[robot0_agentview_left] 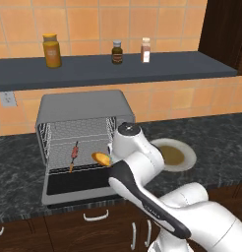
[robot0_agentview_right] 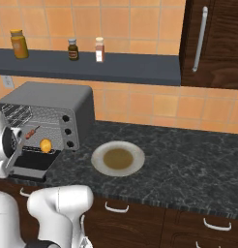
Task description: Pick up the kebab skewer and baguette bread, and place them inside the toaster oven. Close the toaster oven door and start by setting the timer.
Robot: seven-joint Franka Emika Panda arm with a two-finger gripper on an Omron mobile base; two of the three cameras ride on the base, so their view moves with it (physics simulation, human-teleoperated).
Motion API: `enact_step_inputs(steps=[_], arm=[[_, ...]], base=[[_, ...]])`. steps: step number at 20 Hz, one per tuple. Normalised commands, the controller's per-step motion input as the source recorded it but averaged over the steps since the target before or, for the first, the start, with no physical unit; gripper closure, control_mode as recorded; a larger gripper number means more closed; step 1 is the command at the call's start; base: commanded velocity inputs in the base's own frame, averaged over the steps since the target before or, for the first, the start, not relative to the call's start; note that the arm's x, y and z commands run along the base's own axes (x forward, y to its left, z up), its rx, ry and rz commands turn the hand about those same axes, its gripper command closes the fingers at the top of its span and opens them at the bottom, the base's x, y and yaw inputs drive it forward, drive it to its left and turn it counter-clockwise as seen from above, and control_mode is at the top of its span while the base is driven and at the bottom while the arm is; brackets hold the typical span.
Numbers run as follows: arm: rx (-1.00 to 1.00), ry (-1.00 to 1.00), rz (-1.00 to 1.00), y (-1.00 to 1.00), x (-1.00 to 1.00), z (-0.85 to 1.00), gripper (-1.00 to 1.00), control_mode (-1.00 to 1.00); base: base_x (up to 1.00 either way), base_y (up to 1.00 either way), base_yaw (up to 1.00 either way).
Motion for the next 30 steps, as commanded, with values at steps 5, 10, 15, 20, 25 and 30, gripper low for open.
enact_step_inputs(steps=[5,10,15,20,25,30], arm=[[0.22,0.0,-0.64,-0.54,-0.01,0.12,-1.0,-1.0],[0.08,0.0,-0.67,-0.04,0.3,-0.07,-1.0,-1.0],[0.06,0.01,-0.43,0.0,0.68,-0.02,-1.0,-1.0],[0.07,0.17,-0.48,0.0,0.57,0.0,-1.0,-1.0],[0.16,0.21,-0.35,0.11,0.01,-0.01,-1.0,-1.0],[0.15,0.22,-0.24,0.45,0.0,-0.37,-1.0,-1.0]], base=[[0.0,0.0,0.0],[0.0,0.0,0.0],[0.0,0.0,0.0],[0.0,0.0,0.0],[0.0,0.0,0.0],[0.0,0.0,0.0]])
